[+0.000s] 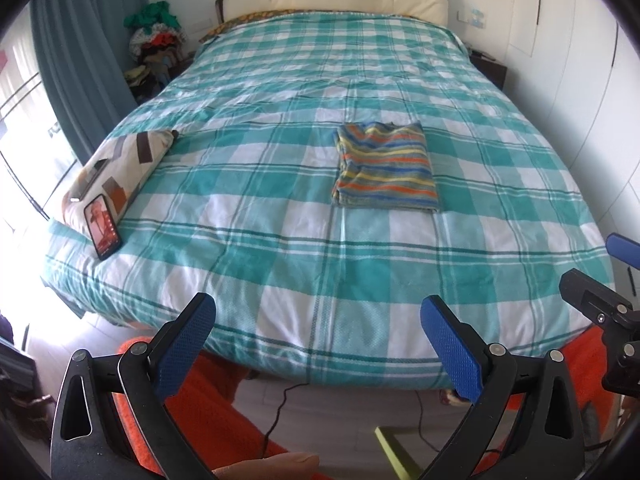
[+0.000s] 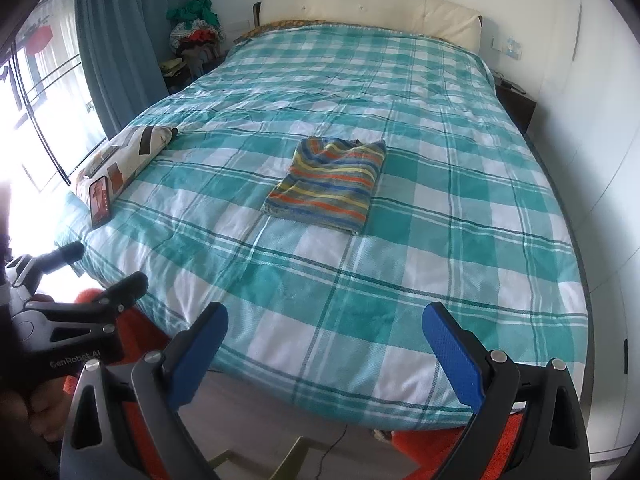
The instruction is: Fold small clothes
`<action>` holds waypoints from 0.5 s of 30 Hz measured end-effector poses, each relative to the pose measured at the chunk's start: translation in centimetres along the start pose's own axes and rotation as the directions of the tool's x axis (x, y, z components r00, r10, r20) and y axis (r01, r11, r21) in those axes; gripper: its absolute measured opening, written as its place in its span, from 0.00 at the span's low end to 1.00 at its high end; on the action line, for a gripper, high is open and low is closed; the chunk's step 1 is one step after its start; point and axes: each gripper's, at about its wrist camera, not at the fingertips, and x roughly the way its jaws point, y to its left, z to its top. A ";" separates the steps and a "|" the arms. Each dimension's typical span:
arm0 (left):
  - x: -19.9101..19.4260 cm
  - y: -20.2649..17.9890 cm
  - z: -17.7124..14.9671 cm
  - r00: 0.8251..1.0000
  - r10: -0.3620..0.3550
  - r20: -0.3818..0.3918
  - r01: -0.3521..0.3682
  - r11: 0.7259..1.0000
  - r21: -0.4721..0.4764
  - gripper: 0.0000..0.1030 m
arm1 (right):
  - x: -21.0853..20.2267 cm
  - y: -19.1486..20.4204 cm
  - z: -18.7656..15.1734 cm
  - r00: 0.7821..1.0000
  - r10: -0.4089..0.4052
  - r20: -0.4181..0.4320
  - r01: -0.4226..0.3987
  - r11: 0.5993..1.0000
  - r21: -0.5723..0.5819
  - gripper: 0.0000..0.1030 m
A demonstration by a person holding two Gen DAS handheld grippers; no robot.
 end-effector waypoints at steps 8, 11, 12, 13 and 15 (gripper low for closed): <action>-1.2 -0.6 0.5 1.000 -0.014 0.025 0.014 1.000 0.006 0.99 | -1.4 0.4 0.4 0.999 -0.017 0.045 0.017 1.000 -0.013 0.94; -1.1 -0.9 0.5 1.000 -0.009 0.029 0.008 1.000 0.018 0.99 | -1.2 0.4 0.3 0.999 -0.021 0.038 0.021 1.000 -0.014 0.94; -1.1 -0.9 0.4 1.000 -0.013 0.027 0.013 1.000 0.020 0.99 | -1.2 0.4 0.3 0.999 -0.021 0.036 0.022 1.000 -0.015 0.94; -1.0 -1.0 0.4 1.000 -0.016 0.026 0.015 1.000 0.021 0.99 | -1.1 0.4 0.2 0.999 -0.021 0.032 0.021 1.000 -0.013 0.94; -1.1 -1.1 0.4 0.999 -0.015 0.029 0.015 1.000 0.023 0.99 | -1.0 0.3 0.2 0.999 -0.020 0.030 0.021 1.000 -0.011 0.94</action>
